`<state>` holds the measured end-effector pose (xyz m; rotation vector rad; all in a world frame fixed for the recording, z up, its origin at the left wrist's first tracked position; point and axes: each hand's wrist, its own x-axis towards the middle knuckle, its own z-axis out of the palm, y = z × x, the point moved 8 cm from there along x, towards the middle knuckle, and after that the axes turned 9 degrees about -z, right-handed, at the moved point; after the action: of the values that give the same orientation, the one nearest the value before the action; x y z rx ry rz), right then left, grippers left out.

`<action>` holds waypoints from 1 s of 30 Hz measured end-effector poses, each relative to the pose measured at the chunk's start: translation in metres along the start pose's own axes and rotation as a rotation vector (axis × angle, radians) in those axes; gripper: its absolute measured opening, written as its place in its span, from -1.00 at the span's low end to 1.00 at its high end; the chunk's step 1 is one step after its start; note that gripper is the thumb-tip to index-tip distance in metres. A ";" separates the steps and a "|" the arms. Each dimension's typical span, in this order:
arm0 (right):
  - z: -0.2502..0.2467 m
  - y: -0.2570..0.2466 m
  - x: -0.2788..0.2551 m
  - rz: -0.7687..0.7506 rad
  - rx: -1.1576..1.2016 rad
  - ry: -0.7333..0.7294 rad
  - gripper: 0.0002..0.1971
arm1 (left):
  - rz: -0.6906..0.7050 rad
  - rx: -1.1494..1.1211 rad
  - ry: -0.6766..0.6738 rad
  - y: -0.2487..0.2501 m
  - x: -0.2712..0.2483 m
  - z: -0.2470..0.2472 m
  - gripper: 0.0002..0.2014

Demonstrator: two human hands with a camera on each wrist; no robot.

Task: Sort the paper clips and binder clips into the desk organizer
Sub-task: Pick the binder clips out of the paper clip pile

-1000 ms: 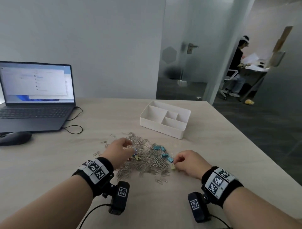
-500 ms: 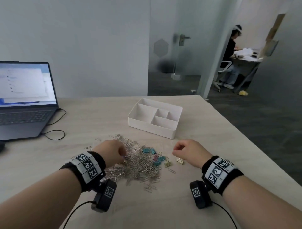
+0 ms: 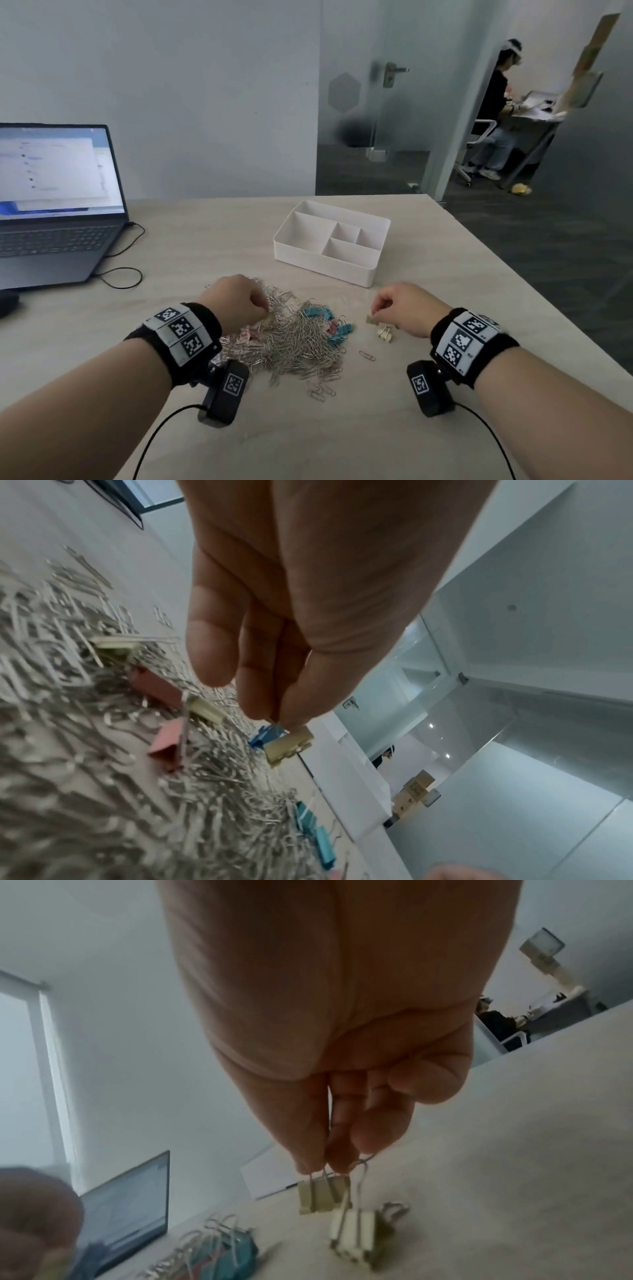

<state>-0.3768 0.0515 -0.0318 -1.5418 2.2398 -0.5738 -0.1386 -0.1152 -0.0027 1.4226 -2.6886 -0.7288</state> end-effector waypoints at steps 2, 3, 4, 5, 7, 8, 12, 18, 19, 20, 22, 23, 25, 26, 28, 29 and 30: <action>-0.005 0.001 0.001 0.002 -0.074 0.041 -0.97 | 0.010 -0.094 0.001 0.006 -0.001 -0.002 -0.88; -0.009 -0.004 0.002 -0.024 -0.117 0.095 -0.95 | 0.013 -0.143 -0.007 0.010 -0.002 -0.001 -0.88; -0.012 -0.011 0.003 -0.064 -0.147 0.141 -0.92 | 0.014 -0.186 -0.014 0.014 -0.003 0.000 -0.89; -0.011 -0.019 0.004 -0.107 -0.145 0.161 -0.90 | 0.016 -0.227 -0.020 0.017 -0.004 0.003 -0.90; 0.000 -0.037 0.008 -0.185 -0.104 0.101 -0.83 | 0.005 -0.311 -0.035 0.022 -0.005 0.009 -0.92; 0.009 -0.044 0.011 -0.212 -0.105 0.039 -0.77 | -0.003 -0.342 -0.047 0.023 -0.005 0.013 -0.93; 0.033 -0.056 0.018 -0.273 -0.279 -0.121 -0.71 | 0.007 -0.385 -0.080 0.032 -0.008 0.030 -0.92; 0.014 -0.042 0.011 -0.203 0.017 -0.038 -0.94 | 0.050 -0.462 -0.141 0.050 -0.010 0.041 -0.95; 0.003 -0.034 0.008 -0.169 0.108 0.017 -0.96 | 0.060 -0.459 -0.152 0.056 -0.010 0.043 -0.95; -0.008 -0.024 0.004 -0.127 0.184 0.081 -0.98 | 0.069 -0.452 -0.165 0.063 -0.011 0.047 -0.95; -0.028 0.003 -0.004 -0.028 0.245 0.193 -0.99 | 0.090 -0.434 -0.195 0.077 -0.012 0.057 -0.95; -0.034 0.017 -0.008 0.023 0.227 0.217 -0.99 | 0.106 -0.416 -0.214 0.086 -0.013 0.063 -0.95; -0.034 0.041 -0.015 0.111 0.180 0.197 -0.97 | 0.145 -0.353 -0.251 0.103 -0.016 0.076 -0.96; -0.031 0.049 -0.018 0.143 0.178 0.178 -0.97 | 0.169 -0.314 -0.268 0.111 -0.018 0.083 -0.96; -0.026 0.059 -0.023 0.175 0.201 0.162 -0.96 | 0.200 -0.262 -0.314 0.125 -0.023 0.098 -0.95; -0.024 0.062 -0.025 0.179 0.207 0.161 -0.95 | 0.207 -0.246 -0.339 0.129 -0.025 0.105 -0.94; -0.022 0.064 -0.025 0.181 0.209 0.158 -0.93 | 0.213 -0.231 -0.358 0.134 -0.027 0.112 -0.93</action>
<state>-0.4299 0.0984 -0.0446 -1.2148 2.3176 -0.8700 -0.2520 0.0137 -0.0428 1.0169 -2.8197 -1.3306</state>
